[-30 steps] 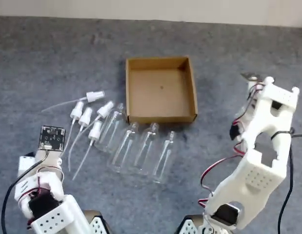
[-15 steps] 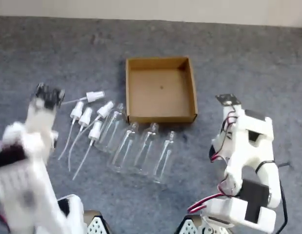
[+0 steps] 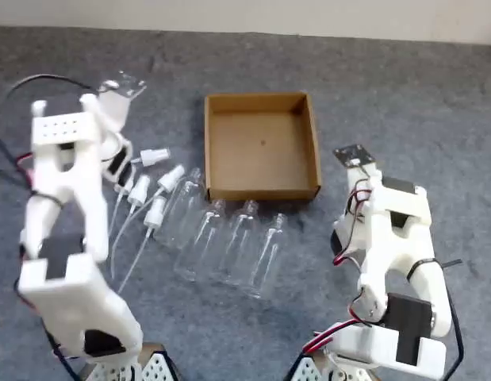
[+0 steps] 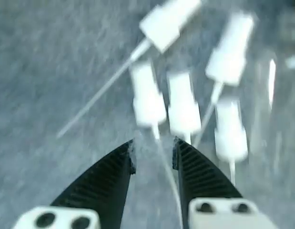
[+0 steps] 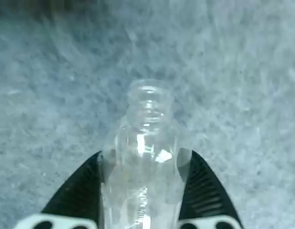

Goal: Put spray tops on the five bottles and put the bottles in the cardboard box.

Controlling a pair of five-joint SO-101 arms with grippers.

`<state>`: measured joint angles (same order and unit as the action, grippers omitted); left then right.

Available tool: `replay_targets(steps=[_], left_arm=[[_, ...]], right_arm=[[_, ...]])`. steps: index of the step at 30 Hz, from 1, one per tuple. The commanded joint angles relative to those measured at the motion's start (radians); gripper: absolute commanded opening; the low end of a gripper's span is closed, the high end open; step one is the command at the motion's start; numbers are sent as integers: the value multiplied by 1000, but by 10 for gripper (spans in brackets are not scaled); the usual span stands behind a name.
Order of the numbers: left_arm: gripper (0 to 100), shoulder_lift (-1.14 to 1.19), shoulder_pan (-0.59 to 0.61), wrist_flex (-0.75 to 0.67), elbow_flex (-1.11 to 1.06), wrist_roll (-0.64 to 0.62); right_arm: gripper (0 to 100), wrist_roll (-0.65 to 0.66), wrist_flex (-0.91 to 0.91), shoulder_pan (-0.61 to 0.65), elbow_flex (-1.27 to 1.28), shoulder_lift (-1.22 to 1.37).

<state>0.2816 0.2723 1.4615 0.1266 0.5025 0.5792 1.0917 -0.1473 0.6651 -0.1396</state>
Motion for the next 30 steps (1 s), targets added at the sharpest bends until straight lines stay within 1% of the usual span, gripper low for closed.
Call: replay_targets(steps=[1,6,9,13,14,16,20,23,27,30], left_arm=[[98,101,-56,-126,59,-55],[98,177,-58,-239,59,-81],[98,219,-45,-275,59,-83],[96,280,-41,-278,59,-80],[82,292,-36,-276,58,-80],[13,295,-19,-273,59,-81],[1,236,10,-267,54,-81],[3,154,30,-195,58,-83],[3,-2,33,-89,42,-83],[3,-142,27,-32,-22,-83]], right_arm=[[5,15,-5,2,-2,-38],[5,14,-5,4,-2,-38],[5,14,-5,4,-2,-38],[7,14,-5,4,-2,-38],[7,14,-5,4,-2,-38],[9,14,-4,2,-2,-38],[10,14,2,-4,-2,-38],[10,17,35,-25,-4,-47],[10,17,35,-53,-10,-47],[11,17,31,-67,-12,-47]])
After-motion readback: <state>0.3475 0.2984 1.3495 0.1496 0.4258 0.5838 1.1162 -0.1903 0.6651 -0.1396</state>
